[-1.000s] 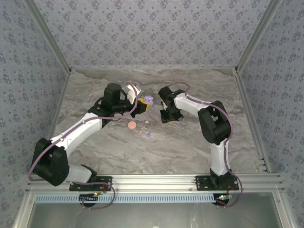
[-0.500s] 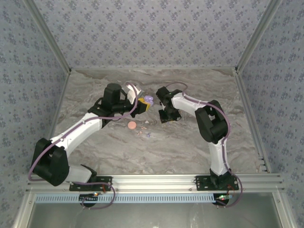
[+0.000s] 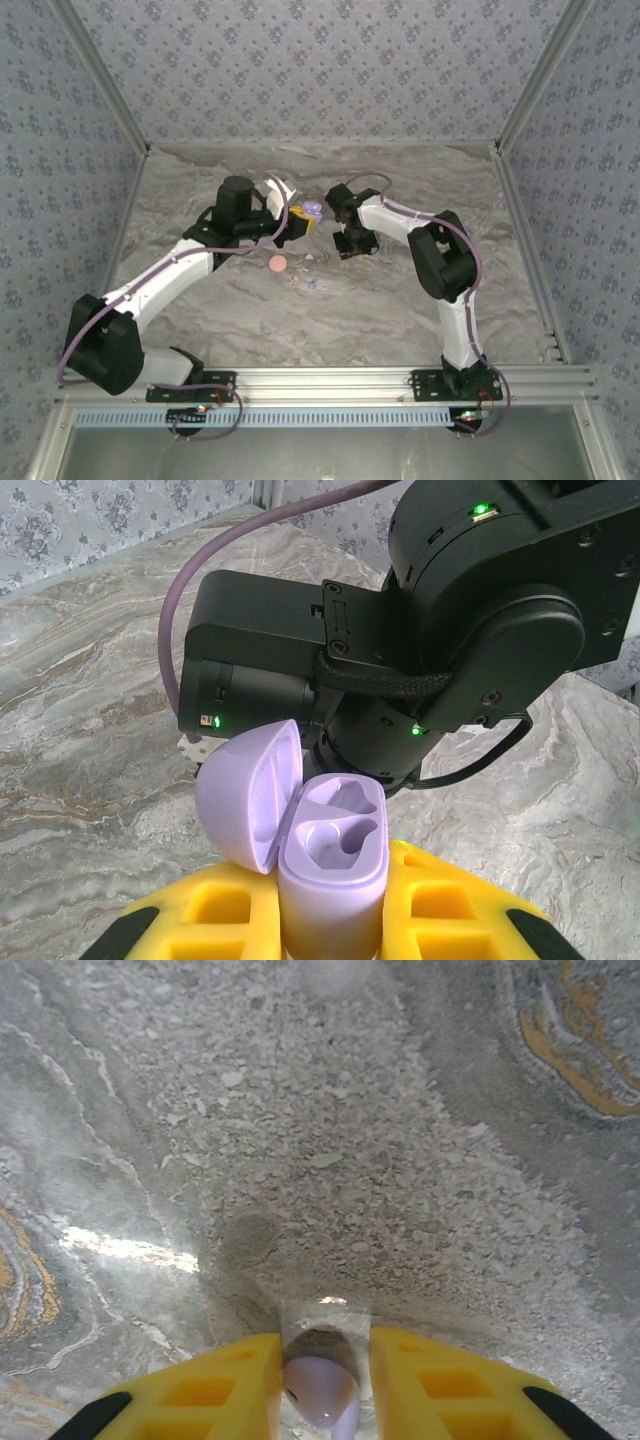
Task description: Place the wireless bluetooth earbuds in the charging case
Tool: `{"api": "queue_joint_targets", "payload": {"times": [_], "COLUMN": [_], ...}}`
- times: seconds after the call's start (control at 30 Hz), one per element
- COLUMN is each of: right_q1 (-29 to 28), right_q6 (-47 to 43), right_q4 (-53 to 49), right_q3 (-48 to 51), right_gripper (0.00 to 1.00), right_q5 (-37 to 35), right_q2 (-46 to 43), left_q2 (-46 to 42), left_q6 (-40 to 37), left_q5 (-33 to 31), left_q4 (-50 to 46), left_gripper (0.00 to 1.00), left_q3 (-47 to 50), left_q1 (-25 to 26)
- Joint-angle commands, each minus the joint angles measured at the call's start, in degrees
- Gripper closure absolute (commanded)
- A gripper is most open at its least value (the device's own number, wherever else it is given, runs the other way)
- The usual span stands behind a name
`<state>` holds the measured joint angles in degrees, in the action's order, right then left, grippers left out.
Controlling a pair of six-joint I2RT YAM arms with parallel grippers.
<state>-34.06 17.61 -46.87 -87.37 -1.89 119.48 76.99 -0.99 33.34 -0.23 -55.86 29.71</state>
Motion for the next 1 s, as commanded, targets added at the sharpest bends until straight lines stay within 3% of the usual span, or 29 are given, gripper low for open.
{"api": "queue_joint_targets", "payload": {"times": [0.0,0.37,0.97], "right_q1": [-0.9,0.9,8.4], "right_q6": [1.0,0.5,0.3], "right_q4": [-2.3,2.1,16.4], "right_q3": [0.2,3.1,13.0], "right_gripper": [0.74,0.76,0.77], "right_q5": [0.4,2.5,17.9], "right_q2": [1.6,-3.4,-15.7], "left_q2": [-1.3,0.6,8.7], "left_q6": [-0.7,1.8,15.6], "left_q5": [-0.2,-1.3,-3.7], "left_q4": [0.7,2.4,22.0], "left_gripper": [0.87,0.87,0.87], "left_q3": [0.0,0.3,7.7], "left_q1": [0.3,0.4,1.2]}}
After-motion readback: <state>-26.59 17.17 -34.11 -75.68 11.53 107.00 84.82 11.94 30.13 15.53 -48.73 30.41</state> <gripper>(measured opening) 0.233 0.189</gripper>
